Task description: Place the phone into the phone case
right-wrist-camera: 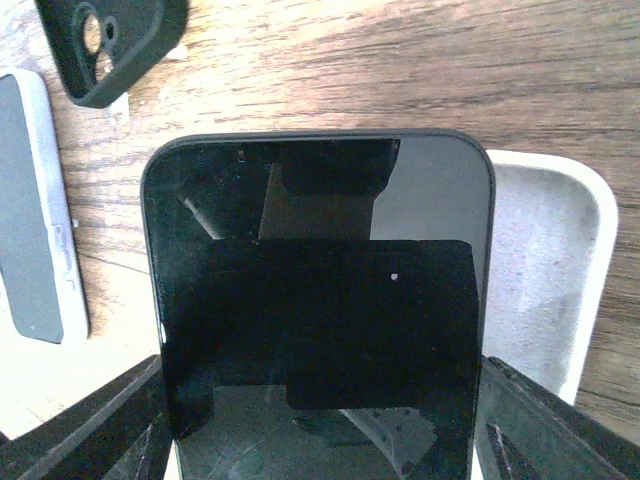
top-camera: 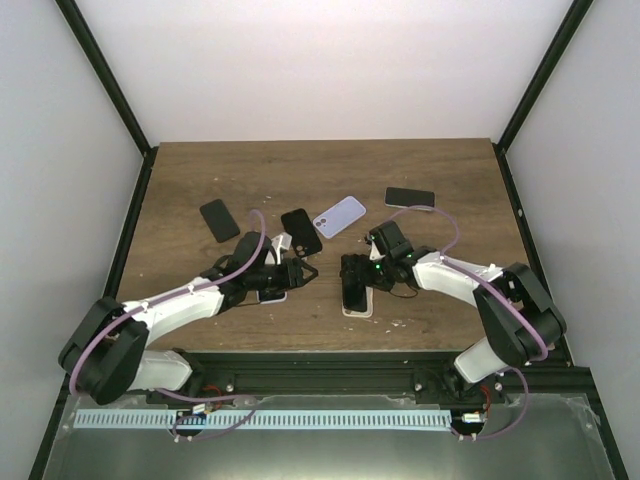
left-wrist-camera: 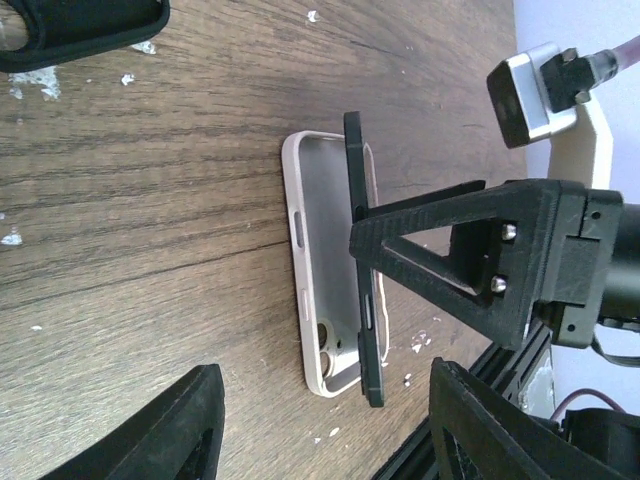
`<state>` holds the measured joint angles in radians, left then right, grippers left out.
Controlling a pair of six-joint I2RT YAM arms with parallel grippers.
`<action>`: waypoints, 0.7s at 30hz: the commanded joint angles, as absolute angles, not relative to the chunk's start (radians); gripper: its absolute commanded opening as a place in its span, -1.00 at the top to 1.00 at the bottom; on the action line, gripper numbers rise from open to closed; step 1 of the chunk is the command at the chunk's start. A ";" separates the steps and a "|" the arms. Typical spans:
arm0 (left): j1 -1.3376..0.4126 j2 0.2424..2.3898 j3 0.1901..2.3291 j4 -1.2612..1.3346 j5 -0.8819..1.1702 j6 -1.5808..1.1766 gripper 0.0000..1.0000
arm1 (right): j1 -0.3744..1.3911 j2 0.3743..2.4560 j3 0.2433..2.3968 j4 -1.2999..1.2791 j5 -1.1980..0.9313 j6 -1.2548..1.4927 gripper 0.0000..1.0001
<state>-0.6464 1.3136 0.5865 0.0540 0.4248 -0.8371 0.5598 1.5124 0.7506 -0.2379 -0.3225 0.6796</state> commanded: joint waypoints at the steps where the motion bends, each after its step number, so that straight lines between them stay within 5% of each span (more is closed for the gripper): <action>1: -0.643 1.333 0.584 0.096 0.443 -0.847 -0.14 | 0.569 1.510 0.742 -0.188 -0.291 0.686 -0.11; 16: -0.646 1.492 0.642 0.183 0.499 -0.859 0.05 | 0.570 1.423 0.723 -0.228 -0.249 0.684 -0.65; 21: -0.651 1.533 0.674 0.181 0.502 -0.851 0.08 | 0.569 1.421 0.720 -0.236 -0.262 0.675 -0.68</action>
